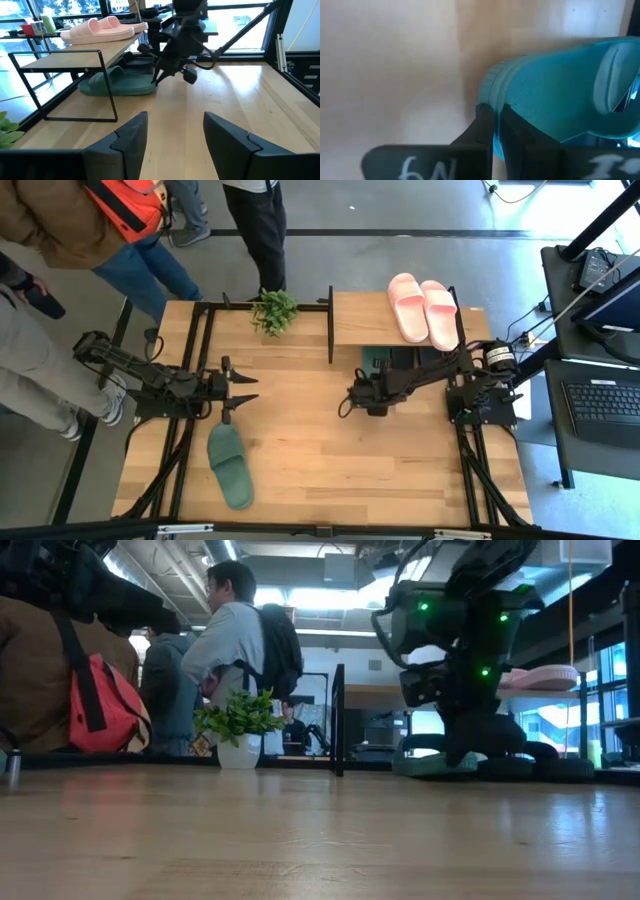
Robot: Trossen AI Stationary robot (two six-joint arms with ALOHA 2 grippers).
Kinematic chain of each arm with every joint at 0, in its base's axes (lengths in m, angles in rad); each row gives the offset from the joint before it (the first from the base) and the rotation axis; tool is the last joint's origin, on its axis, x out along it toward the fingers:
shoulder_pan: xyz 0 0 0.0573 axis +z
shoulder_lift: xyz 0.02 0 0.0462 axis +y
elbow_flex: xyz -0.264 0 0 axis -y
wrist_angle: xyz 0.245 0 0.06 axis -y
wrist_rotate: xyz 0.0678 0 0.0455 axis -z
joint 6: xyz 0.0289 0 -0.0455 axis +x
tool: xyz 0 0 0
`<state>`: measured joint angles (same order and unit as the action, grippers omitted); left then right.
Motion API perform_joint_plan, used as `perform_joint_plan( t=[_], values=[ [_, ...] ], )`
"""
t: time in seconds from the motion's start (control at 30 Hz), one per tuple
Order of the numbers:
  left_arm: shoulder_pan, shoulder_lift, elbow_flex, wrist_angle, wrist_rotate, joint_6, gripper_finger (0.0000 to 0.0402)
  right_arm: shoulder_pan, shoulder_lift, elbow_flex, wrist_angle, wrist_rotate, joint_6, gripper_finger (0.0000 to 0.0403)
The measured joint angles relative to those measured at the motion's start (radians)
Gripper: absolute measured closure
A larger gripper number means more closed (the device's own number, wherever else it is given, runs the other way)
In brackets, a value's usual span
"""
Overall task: Pick and place slides into the shelf
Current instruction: Put the right green slide under the shelf
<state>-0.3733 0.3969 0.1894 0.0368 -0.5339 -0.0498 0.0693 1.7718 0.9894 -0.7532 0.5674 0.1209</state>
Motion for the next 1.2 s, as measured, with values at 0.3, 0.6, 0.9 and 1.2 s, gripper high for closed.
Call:
perform_joint_plan(
  t=[0.3, 0.6, 0.9, 1.2],
  values=[
    [0.000, 0.000, 0.000, 0.000, 0.000, 0.000, 0.0217, -0.071, -0.001, 0.000, -0.004, -0.003, -0.055, 0.0385],
    [0.000, 0.000, 0.000, 0.000, 0.000, 0.000, 0.0217, -0.076, -0.001, 0.001, -0.018, -0.019, -0.040, 0.0380],
    [0.000, 0.000, 0.000, -0.001, 0.000, 0.000, 0.0217, -0.066, -0.001, 0.002, -0.099, -0.046, 0.032, 0.0374],
    [0.000, 0.000, 0.000, -0.001, 0.000, 0.000, 0.0217, -0.051, -0.001, 0.001, -0.101, -0.045, 0.136, 0.0359]
  ],
)
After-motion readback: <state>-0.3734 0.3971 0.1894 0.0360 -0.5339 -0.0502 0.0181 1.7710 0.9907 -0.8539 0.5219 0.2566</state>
